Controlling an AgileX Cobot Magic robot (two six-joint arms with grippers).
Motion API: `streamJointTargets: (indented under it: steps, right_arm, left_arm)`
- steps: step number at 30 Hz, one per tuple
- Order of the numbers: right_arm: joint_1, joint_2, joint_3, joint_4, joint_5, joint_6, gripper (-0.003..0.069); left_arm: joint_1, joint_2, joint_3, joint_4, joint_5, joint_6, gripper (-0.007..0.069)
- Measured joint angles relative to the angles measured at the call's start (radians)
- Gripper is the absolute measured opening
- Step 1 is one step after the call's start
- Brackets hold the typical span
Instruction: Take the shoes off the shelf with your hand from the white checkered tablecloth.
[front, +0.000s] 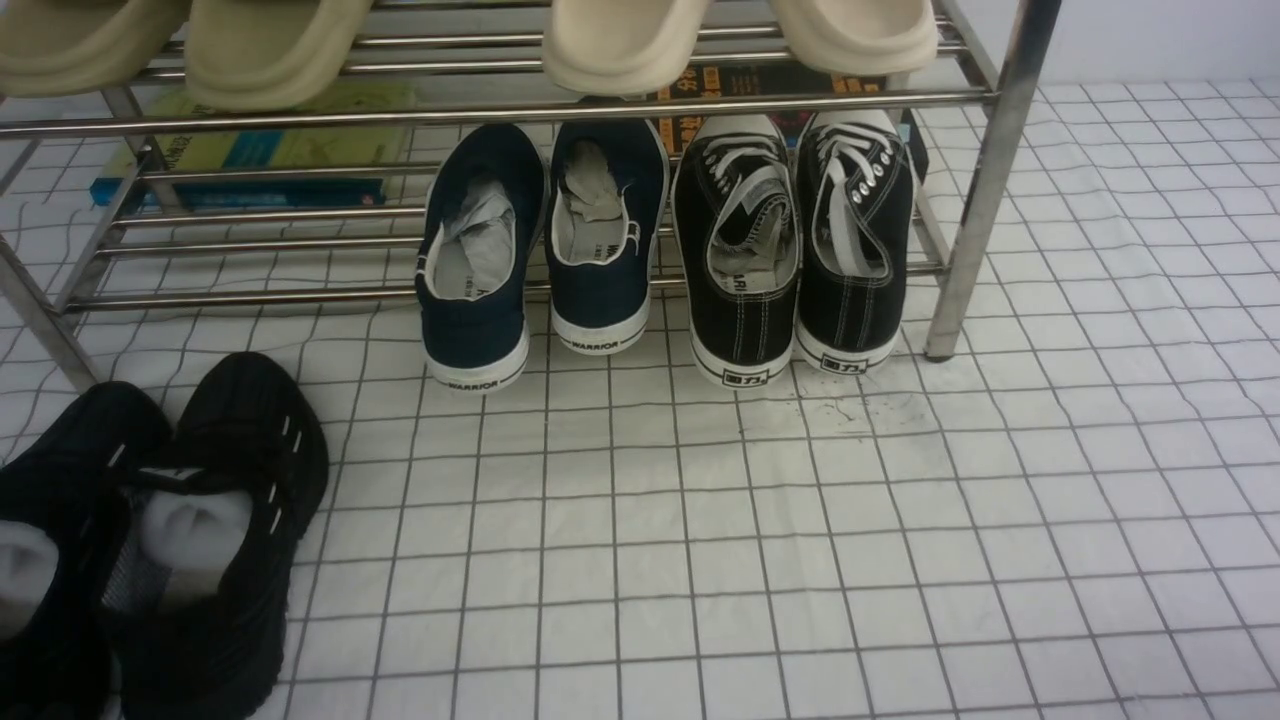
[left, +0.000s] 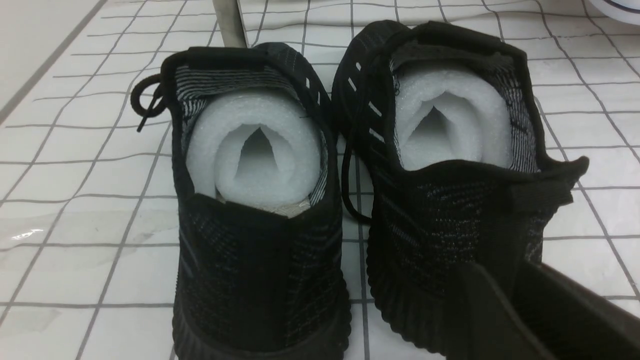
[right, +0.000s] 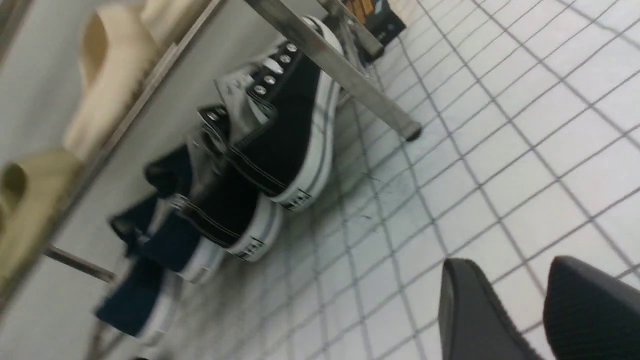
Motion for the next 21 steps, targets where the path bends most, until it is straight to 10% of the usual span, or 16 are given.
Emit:
streamJointTargets:
  steps: [5, 11, 21]
  right_arm:
    - [0.000, 0.000, -0.012, 0.098, -0.027, -0.069, 0.0215]
    - [0.000, 0.137, -0.288, 0.045, 0.012, -0.403, 0.0002]
    - [0.030, 1.033, -0.881, -0.155, 0.708, -0.549, 0.0001]
  left_arm:
    - [0.000, 0.000, 0.000, 0.000, 0.000, 0.000, 0.0160]
    - [0.000, 0.000, 0.000, 0.000, 0.000, 0.000, 0.0165]
    - [0.000, 0.000, 0.000, 0.000, 0.000, 0.000, 0.0177]
